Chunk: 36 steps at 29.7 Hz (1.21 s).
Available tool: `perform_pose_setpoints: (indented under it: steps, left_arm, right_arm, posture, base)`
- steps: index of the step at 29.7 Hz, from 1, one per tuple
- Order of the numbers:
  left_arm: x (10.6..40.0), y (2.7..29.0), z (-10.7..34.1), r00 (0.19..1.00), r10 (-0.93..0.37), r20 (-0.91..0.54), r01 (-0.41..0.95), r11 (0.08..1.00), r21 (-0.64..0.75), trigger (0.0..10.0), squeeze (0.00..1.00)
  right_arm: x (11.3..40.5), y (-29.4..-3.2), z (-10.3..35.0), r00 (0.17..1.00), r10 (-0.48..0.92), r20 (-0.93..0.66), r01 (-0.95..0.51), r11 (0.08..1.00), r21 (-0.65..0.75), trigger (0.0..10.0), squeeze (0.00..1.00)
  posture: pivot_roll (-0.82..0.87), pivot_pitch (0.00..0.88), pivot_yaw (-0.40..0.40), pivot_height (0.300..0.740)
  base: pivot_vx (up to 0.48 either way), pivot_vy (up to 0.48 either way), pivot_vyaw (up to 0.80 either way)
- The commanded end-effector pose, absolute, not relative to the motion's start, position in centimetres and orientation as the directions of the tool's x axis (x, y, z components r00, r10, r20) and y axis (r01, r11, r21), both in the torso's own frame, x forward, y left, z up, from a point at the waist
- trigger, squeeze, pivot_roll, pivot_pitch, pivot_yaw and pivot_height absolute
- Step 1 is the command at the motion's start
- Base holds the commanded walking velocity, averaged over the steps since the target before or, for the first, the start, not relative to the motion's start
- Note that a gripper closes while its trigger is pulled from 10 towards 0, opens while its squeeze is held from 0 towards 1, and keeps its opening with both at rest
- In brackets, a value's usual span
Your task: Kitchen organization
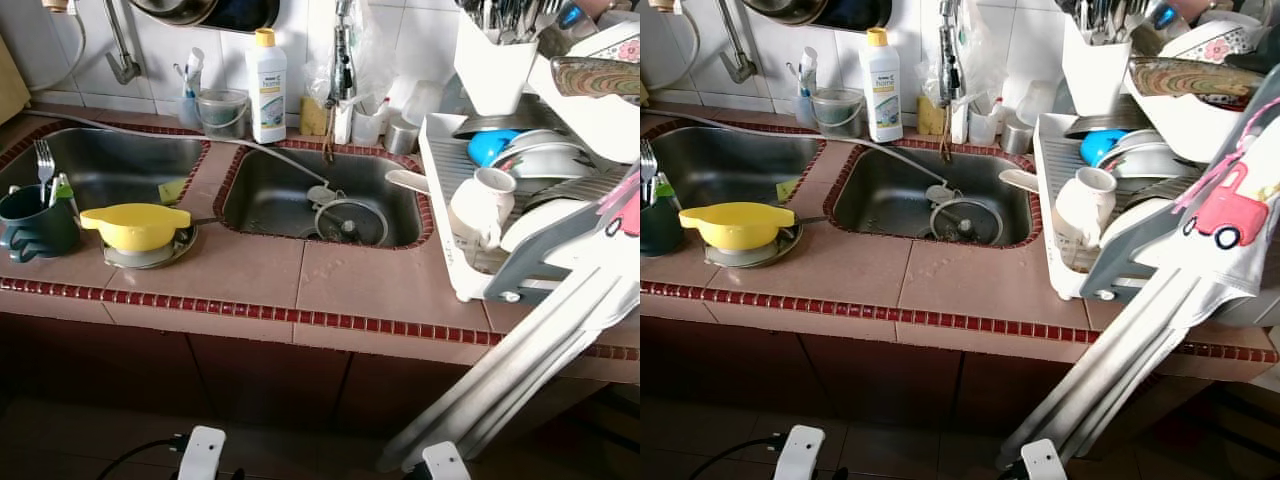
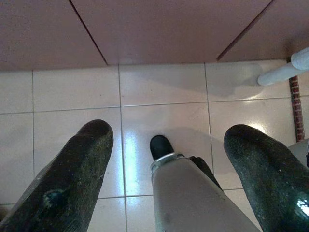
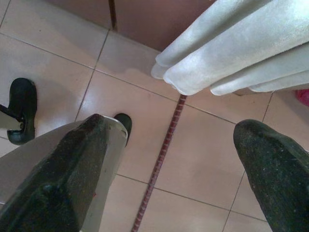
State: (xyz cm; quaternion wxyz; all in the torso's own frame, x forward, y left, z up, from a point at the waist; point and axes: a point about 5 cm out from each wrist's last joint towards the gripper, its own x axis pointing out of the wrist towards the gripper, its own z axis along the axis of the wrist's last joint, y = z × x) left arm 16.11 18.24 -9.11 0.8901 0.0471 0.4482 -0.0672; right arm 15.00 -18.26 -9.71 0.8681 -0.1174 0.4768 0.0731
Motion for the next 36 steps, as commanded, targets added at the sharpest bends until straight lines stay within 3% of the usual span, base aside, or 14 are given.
perform_pose_setpoints:
  steps: [1,11,36]
  left_arm:
    - [16.0,18.1,-9.2,0.587,-0.087,-0.805,0.170,0.985,0.018,10.0,0.00]
    - [14.9,17.7,-9.6,0.554,-0.105,-0.826,0.196,0.981,0.006,10.0,0.00]
    - [14.0,18.1,-10.1,0.504,-0.078,-0.860,0.204,0.978,0.031,10.0,0.00]
  right_arm:
    - [14.8,-18.6,-9.7,0.536,0.002,-0.844,-0.221,0.965,-0.138,10.0,0.00]
    - [14.6,-18.4,-9.8,0.529,0.005,-0.848,-0.223,0.966,-0.133,10.0,0.00]
    - [13.9,-18.4,-10.1,0.511,0.007,-0.859,-0.230,0.965,-0.129,10.0,0.00]
  posture:
    - [-0.13,0.000,-0.033,0.732]
    - [-0.13,0.000,-0.034,0.732]
    - [-0.12,0.000,-0.028,0.732]
  base:
    - [0.000,0.000,0.00]
    - [0.000,0.000,0.00]
    - [-0.265,0.000,0.00]
